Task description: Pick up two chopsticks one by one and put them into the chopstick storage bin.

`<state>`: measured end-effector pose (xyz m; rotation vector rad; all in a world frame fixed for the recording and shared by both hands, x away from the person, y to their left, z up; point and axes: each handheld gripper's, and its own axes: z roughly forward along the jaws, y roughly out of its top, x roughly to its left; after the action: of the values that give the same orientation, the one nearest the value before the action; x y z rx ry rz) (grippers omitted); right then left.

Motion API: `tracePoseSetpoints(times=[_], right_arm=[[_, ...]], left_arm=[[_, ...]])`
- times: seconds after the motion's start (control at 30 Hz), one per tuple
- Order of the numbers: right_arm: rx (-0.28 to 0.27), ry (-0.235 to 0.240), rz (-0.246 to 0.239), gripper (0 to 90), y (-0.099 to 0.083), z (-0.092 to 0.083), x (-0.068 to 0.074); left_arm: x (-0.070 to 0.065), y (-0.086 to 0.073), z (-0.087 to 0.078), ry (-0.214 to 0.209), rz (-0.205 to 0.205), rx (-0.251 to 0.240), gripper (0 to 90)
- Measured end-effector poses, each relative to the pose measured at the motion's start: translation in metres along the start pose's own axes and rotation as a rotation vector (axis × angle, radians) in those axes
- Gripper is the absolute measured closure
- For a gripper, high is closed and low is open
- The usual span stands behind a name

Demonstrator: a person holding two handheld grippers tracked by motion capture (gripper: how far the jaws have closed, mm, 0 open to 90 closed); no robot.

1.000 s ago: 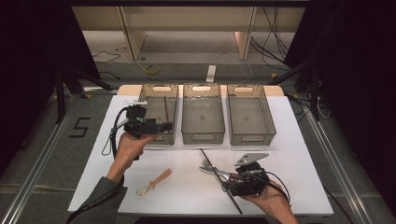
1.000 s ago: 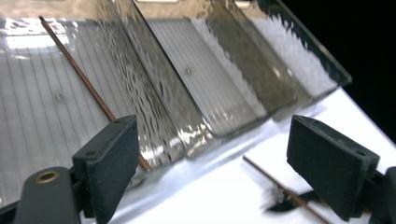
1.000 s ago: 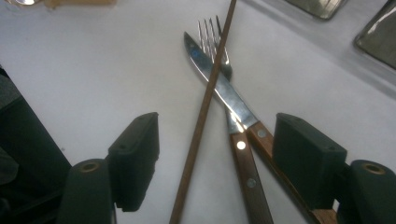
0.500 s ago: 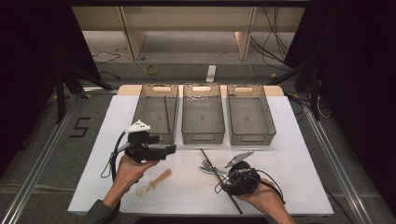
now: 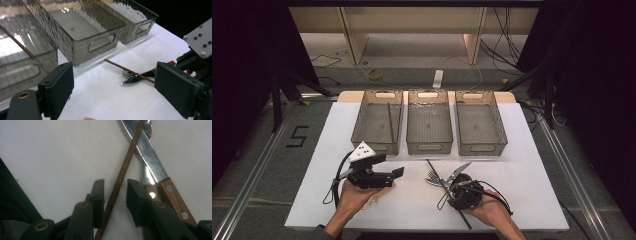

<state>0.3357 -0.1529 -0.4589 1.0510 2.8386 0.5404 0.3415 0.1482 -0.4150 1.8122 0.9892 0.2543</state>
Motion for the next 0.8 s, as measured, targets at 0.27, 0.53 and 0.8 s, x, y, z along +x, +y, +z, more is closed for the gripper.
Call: tracePoseSetpoints(times=[0.27, 0.53, 0.8], right_arm=[[0.016, 0.002, -0.007, 76.2, 0.002, 0.002, -0.002], [0.017, 0.007, 0.020, 78.5, 0.002, 0.002, -0.005], [0.008, -0.014, 0.073, 83.5, -0.002, 0.000, -0.016]], left_arm=[[-0.006, -0.003, -0.001, 0.015, 0.023, -0.004, 15.8], [-0.007, -0.003, 0.000, 0.008, 0.022, -0.012, 15.8], [-0.007, -0.004, 0.000, 0.002, 0.026, -0.012, 15.8]])
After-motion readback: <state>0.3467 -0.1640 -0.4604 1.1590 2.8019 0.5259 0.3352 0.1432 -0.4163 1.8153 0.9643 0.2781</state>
